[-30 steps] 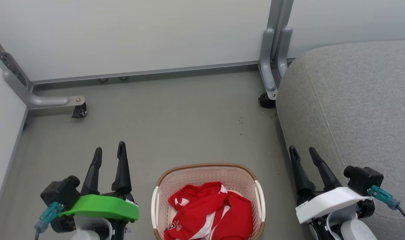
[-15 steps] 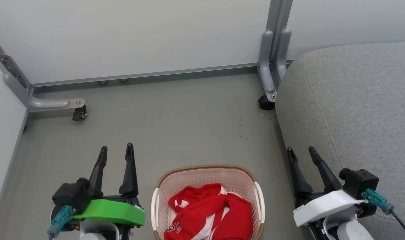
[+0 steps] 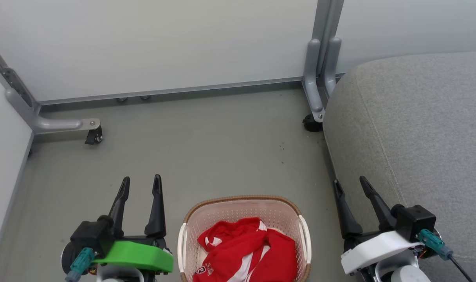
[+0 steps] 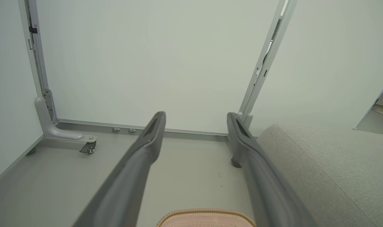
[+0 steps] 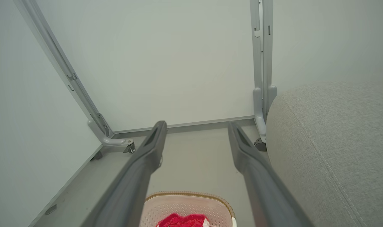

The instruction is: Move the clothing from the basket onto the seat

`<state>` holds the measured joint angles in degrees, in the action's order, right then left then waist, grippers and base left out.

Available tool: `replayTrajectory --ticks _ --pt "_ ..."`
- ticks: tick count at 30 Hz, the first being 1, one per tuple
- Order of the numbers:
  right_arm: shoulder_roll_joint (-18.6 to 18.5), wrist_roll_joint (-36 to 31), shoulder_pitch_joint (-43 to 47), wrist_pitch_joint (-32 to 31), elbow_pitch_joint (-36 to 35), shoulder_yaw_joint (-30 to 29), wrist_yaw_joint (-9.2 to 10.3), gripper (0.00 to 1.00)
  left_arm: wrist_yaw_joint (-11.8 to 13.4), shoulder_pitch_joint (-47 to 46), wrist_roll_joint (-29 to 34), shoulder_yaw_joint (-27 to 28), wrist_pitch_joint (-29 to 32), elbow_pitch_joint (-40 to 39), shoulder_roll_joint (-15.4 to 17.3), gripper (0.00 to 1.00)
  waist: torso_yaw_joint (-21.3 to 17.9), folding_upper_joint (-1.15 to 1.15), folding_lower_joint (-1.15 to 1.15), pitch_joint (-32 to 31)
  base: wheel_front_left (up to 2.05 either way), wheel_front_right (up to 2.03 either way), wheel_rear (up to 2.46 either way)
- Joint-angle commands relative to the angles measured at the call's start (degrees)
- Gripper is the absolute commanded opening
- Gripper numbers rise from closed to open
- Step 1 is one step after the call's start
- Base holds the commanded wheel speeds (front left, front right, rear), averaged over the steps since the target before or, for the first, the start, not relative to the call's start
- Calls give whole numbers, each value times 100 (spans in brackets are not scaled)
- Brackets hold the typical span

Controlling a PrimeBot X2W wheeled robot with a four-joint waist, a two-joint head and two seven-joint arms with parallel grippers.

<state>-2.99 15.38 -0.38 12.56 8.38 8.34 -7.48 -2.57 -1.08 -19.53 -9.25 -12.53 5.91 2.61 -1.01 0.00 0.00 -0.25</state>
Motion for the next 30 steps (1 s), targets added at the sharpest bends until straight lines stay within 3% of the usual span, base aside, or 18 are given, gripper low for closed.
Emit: replayTrajectory --ticks 1,22,30 --pt "-13 -129 9 53 -20 14 -2 100 -13 33 156 7 -54 -27 37 100 -2 0 0 -2 0 0 0" --pt "3 -840 70 276 -97 49 -2 100 63 121 1020 -85 -282 -25 45 100 -43 0 0 -47 0 0 0" --pt "4 -779 93 268 -71 33 -2 100 65 147 965 -91 -265 6 45 100 -23 0 0 -67 0 0 0"
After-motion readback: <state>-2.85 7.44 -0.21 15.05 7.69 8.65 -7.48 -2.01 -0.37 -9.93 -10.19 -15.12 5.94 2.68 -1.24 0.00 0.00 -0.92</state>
